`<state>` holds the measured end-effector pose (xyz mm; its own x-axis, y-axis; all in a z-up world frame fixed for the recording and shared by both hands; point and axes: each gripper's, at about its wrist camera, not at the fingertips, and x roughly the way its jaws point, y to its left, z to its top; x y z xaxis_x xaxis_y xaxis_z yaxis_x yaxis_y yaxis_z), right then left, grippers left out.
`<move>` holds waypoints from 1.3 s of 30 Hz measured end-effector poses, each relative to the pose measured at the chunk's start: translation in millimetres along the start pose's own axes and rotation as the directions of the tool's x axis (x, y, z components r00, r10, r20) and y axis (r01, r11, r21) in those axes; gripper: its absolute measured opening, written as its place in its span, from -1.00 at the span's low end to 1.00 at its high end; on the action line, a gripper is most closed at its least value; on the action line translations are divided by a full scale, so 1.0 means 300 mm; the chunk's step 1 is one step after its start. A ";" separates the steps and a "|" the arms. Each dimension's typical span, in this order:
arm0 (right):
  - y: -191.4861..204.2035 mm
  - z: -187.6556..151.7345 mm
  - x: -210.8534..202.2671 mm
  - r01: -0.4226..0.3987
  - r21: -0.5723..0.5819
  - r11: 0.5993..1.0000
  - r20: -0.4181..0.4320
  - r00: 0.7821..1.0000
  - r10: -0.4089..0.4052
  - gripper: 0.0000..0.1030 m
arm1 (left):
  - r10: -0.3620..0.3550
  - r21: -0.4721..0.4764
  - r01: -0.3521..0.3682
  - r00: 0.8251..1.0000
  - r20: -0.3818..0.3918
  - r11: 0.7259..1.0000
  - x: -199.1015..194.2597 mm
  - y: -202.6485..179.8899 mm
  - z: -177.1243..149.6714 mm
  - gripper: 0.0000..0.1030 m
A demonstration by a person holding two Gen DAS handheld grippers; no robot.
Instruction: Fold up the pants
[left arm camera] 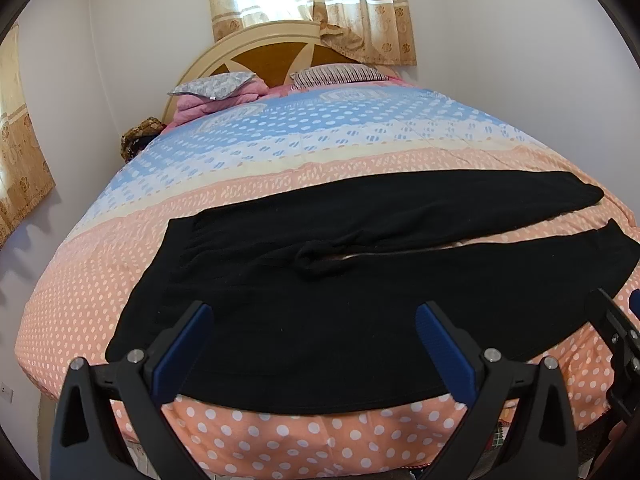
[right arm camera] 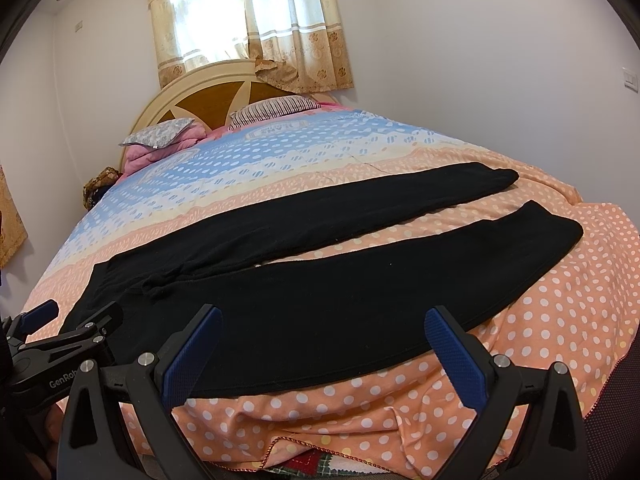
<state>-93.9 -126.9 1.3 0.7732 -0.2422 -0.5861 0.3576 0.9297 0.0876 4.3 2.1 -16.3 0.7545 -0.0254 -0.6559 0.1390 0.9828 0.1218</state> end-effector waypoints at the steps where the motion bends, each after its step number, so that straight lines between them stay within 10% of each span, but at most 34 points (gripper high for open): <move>1: 0.001 -0.002 0.002 -0.001 0.000 1.000 -0.002 1.000 0.001 0.98 | 0.001 -0.001 -0.001 1.000 -0.003 1.000 0.005 0.001 -0.002 1.00; 15: -0.010 0.011 0.086 -0.012 0.002 1.000 -0.034 0.999 0.012 0.97 | 0.013 -0.024 -0.015 0.999 -0.045 1.000 0.114 0.096 -0.002 1.00; 24: 0.032 0.066 0.218 -0.067 -0.070 0.995 -0.059 0.996 0.063 0.97 | 0.051 -0.172 -0.067 0.994 -0.094 0.983 0.274 0.520 0.097 0.99; 33: 0.131 0.132 0.377 -0.163 -0.129 0.978 -0.145 0.979 0.144 0.63 | -0.134 -0.273 0.063 0.960 -0.247 0.960 0.663 0.764 0.221 -0.01; 39: 0.138 0.159 0.431 -0.163 -0.147 0.976 -0.177 0.975 0.136 0.63 | -0.193 -0.280 0.112 0.940 -0.283 0.953 0.796 0.751 0.255 -0.02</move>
<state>45.8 -132.8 -32.3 0.7098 -0.0605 -0.7018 0.1461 0.9873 0.0627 264.9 203.6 -88.5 0.5008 -0.1622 -0.8503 0.0373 0.9854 -0.1660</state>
